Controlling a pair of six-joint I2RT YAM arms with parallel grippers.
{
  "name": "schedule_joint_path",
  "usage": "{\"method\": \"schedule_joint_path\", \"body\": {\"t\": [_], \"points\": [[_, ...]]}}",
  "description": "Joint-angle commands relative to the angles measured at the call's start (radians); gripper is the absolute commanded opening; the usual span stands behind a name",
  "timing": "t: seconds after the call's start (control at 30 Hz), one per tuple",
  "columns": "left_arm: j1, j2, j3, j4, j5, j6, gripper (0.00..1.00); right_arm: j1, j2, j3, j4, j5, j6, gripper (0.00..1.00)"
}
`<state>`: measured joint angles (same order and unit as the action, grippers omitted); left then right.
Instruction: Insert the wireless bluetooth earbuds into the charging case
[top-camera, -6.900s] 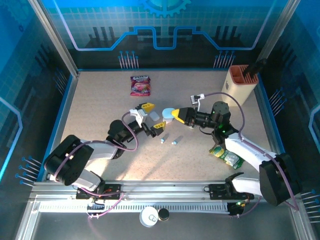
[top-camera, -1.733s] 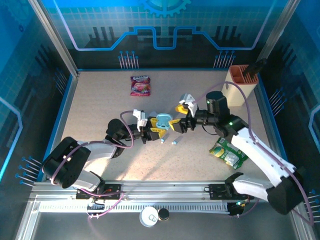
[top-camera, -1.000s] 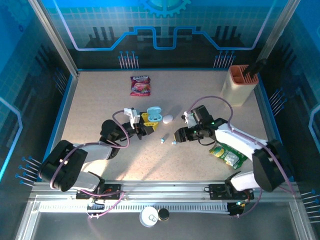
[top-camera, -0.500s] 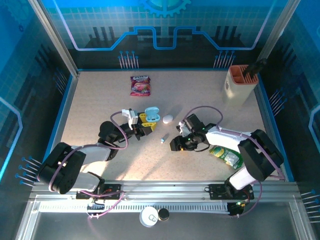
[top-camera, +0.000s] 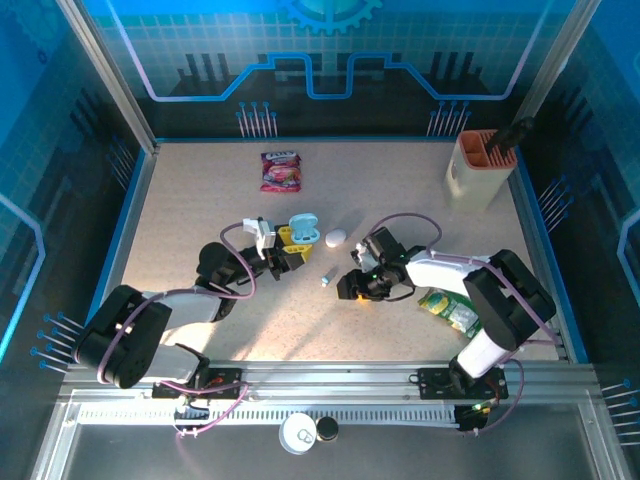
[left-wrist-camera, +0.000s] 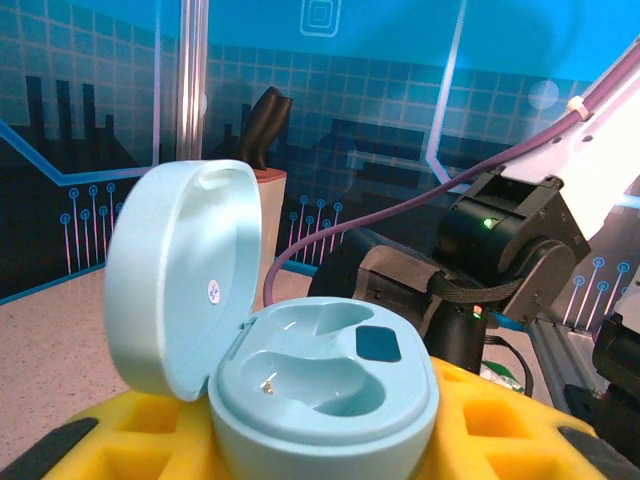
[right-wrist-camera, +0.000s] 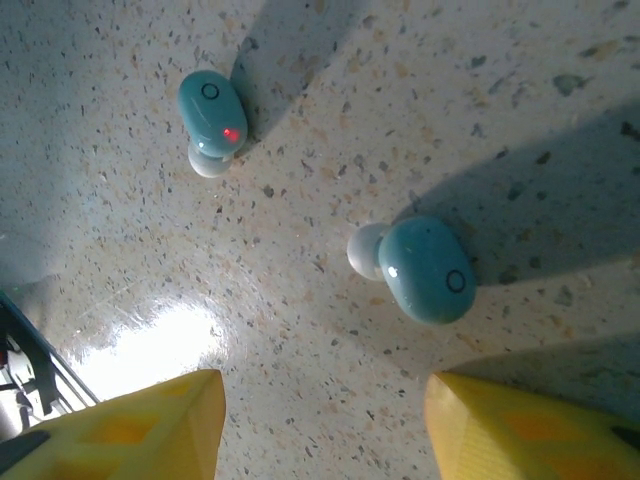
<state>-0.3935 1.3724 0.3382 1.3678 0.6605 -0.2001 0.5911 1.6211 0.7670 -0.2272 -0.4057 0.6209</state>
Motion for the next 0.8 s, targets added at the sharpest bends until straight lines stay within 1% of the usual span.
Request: {"method": "schedule_joint_path", "body": {"t": [0.0, 0.17, 0.23, 0.27, 0.33, 0.67, 0.77], "points": [[0.008, -0.024, -0.016, 0.034, 0.001, 0.021, 0.29, -0.029, 0.046, 0.055, 0.025, 0.033, -0.031, 0.56], [0.012, -0.027, -0.023, 0.035, -0.005, 0.026, 0.29, -0.030, 0.081, 0.107, 0.004, 0.016, -0.041, 0.55], [0.014, -0.029, -0.024, 0.035, -0.006, 0.027, 0.29, -0.030, 0.083, 0.106, -0.012, 0.023, -0.048, 0.55], [0.014, -0.030, -0.025, 0.034, -0.005, 0.028, 0.29, -0.030, 0.083, 0.138, -0.017, 0.028, -0.050, 0.55], [0.015, -0.030, -0.028, 0.035, -0.004, 0.028, 0.29, -0.031, 0.085, 0.150, -0.035, 0.037, -0.058, 0.54], [0.020, -0.036, -0.033, 0.034, -0.002, 0.030, 0.29, -0.036, 0.089, 0.183, -0.067, 0.047, -0.081, 0.54], [0.020, -0.036, -0.034, 0.035, -0.002, 0.029, 0.29, -0.034, 0.072, 0.194, -0.102, 0.075, -0.096, 0.54]]}}
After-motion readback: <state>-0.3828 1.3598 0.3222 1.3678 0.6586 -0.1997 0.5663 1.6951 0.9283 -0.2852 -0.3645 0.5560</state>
